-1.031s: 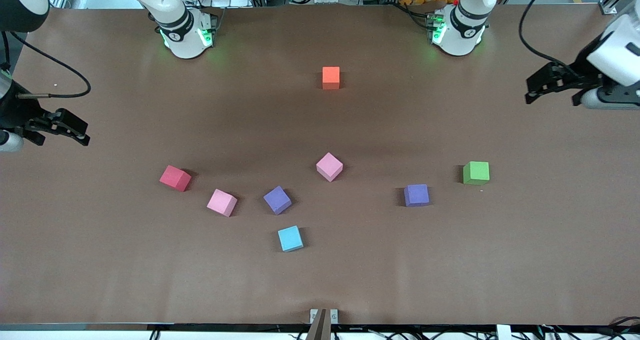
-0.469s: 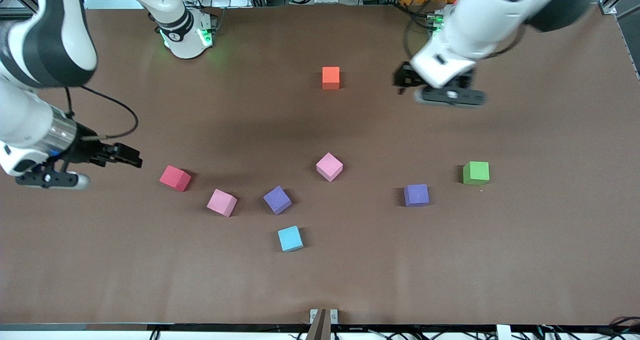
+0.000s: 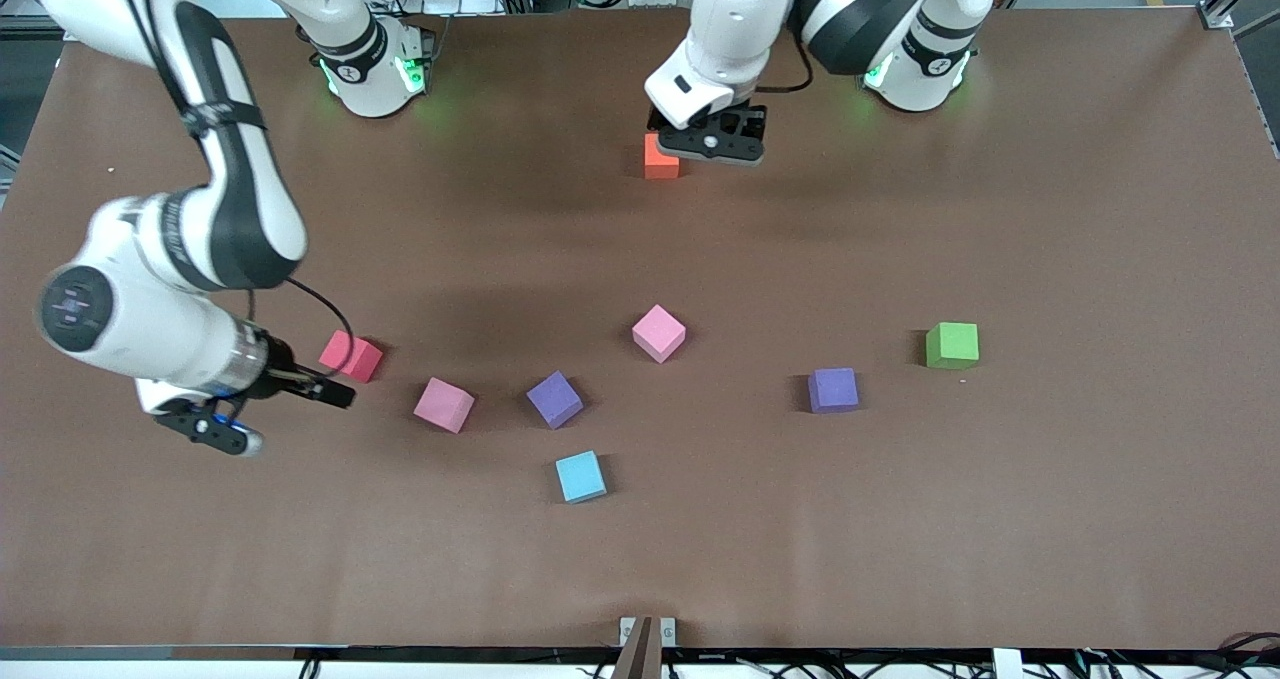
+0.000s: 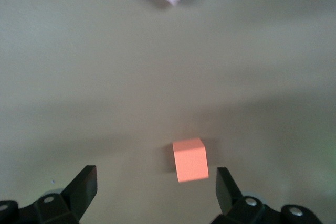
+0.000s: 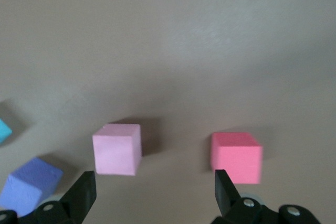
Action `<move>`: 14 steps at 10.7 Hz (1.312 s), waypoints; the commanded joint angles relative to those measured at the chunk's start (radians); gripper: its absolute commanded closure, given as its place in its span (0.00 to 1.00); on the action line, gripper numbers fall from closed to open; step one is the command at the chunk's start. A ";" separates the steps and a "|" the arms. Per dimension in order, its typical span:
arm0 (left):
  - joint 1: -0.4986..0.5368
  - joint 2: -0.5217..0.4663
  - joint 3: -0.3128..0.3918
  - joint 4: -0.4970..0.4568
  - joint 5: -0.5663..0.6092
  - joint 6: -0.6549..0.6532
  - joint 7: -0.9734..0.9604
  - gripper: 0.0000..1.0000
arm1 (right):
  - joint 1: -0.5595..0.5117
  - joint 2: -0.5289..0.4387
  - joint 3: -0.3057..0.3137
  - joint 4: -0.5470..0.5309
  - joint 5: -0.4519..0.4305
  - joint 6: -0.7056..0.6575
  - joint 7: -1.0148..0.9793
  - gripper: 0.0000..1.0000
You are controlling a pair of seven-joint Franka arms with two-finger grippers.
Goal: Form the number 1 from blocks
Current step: 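Grasp the orange block with the left gripper while the right gripper grasps pale pink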
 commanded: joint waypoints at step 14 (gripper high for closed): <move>-0.355 0.394 0.174 -0.098 0.175 0.313 -0.276 0.00 | 0.227 0.254 -0.124 -0.004 0.121 0.293 0.039 0.00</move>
